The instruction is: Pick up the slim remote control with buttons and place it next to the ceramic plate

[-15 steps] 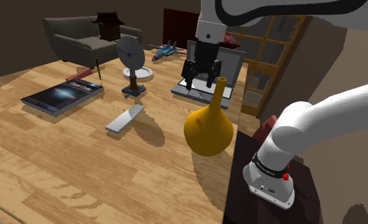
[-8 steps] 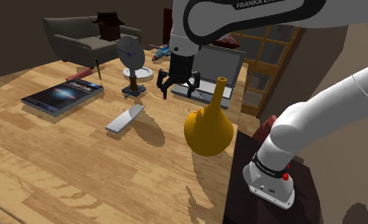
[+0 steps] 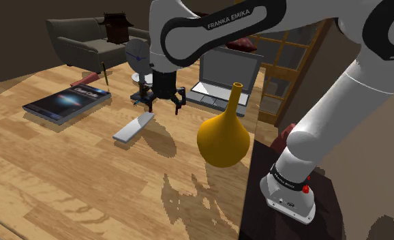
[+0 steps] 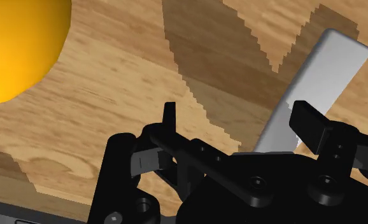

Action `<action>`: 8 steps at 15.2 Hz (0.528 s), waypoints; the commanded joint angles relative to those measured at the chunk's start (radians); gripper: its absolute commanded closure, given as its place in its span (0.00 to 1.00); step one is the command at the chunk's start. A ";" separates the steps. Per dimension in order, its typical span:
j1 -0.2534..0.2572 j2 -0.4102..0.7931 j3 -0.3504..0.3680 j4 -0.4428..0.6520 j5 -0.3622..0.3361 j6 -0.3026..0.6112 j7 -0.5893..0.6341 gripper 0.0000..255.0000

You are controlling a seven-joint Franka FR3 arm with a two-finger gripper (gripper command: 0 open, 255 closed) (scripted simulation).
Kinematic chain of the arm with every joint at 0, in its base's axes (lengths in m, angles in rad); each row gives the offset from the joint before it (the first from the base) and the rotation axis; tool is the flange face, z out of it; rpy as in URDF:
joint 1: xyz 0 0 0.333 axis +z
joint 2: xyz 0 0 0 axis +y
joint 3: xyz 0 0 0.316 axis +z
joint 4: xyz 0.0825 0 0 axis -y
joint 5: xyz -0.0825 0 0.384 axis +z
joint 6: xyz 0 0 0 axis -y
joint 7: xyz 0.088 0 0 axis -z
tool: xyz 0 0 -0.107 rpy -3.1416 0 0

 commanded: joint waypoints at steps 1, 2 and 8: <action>-0.012 0.113 0.031 0.064 -0.081 0.031 0.133 0.00; -0.011 0.165 0.038 0.096 -0.122 0.039 0.194 0.00; 0.073 0.454 -0.014 0.319 -0.333 0.035 0.510 0.00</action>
